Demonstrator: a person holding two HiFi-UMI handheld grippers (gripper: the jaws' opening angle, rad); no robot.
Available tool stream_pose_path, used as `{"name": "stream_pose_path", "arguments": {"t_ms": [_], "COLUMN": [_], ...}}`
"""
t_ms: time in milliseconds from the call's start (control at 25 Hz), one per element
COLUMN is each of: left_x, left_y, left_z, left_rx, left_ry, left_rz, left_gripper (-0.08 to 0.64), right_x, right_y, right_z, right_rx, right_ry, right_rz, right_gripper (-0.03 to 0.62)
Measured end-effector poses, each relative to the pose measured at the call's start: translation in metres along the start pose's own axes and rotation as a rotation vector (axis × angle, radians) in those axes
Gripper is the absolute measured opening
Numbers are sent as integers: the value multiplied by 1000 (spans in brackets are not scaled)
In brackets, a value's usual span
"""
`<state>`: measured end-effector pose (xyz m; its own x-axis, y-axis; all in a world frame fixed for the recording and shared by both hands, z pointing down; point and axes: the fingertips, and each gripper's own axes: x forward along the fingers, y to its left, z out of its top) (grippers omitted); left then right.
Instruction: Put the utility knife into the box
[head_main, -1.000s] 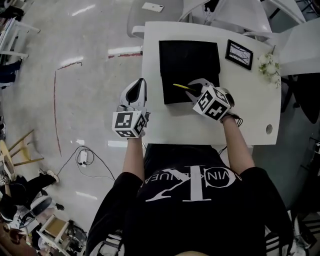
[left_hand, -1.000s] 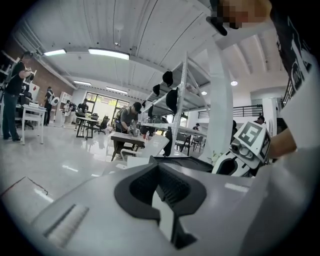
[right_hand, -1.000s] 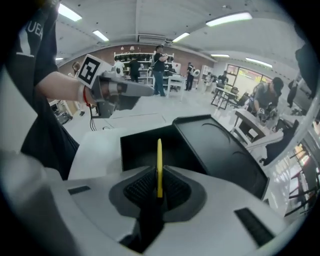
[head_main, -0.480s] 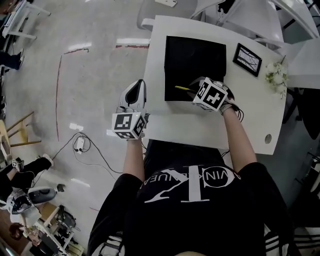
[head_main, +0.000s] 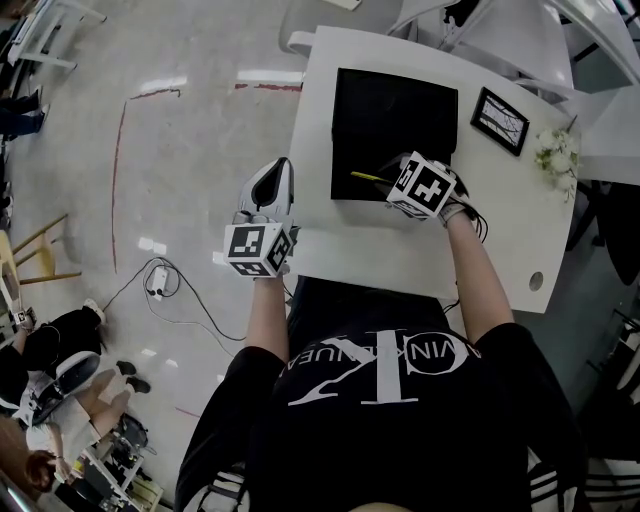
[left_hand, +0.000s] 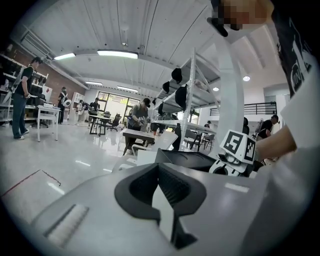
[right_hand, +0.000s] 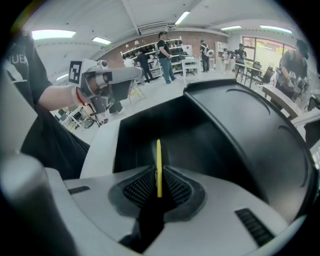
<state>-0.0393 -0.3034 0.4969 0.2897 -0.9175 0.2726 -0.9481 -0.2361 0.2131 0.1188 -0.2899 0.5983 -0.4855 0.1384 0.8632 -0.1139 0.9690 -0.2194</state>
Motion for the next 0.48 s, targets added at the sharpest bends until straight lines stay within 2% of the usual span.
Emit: {"name": "stream_pose_path", "arguments": {"t_ms": [200, 480], "left_x": [3, 5], "left_y": [0, 0], "left_z": [-1, 1], "left_rx": [-5, -5], "left_ry": [5, 5], "left_rz": [-12, -28], "left_gripper": [11, 11], "right_x": [-2, -6], "right_y": [-5, -10], "right_z": [1, 5], "right_rx": [52, 63], "right_ry": [-20, -40], "right_rz": [-10, -46], "right_gripper": [55, 54]}}
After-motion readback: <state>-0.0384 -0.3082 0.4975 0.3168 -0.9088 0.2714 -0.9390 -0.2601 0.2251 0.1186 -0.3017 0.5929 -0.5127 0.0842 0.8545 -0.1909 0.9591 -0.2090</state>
